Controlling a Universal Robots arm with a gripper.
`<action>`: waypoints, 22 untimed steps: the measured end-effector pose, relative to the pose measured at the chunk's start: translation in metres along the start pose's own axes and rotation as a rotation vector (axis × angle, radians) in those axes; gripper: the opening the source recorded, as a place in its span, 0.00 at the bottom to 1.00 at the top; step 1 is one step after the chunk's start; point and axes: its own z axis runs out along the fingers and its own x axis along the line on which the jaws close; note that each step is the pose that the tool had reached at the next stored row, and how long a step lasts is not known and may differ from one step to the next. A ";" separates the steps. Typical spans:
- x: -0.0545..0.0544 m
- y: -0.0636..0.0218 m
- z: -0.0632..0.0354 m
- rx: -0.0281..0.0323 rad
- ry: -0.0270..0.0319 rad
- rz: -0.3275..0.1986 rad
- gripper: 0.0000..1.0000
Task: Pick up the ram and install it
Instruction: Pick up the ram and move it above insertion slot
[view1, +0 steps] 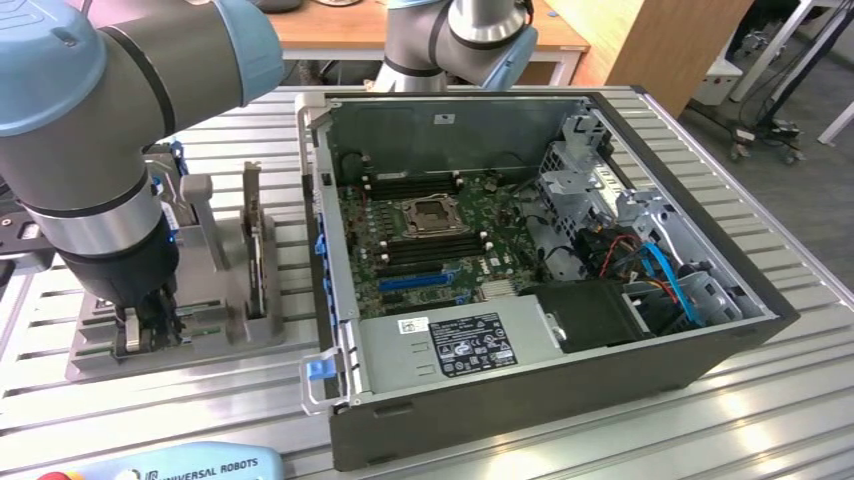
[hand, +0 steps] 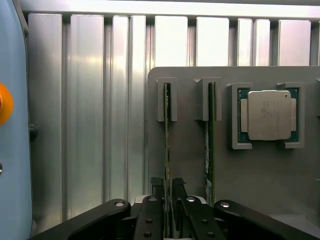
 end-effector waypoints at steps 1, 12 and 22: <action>0.000 0.0000 0.0000 0.0000 0.0000 0.000 0.21; 0.000 0.0000 0.0000 0.0000 0.0000 0.000 0.11; 0.000 0.0000 0.0000 0.0000 0.0000 0.000 0.11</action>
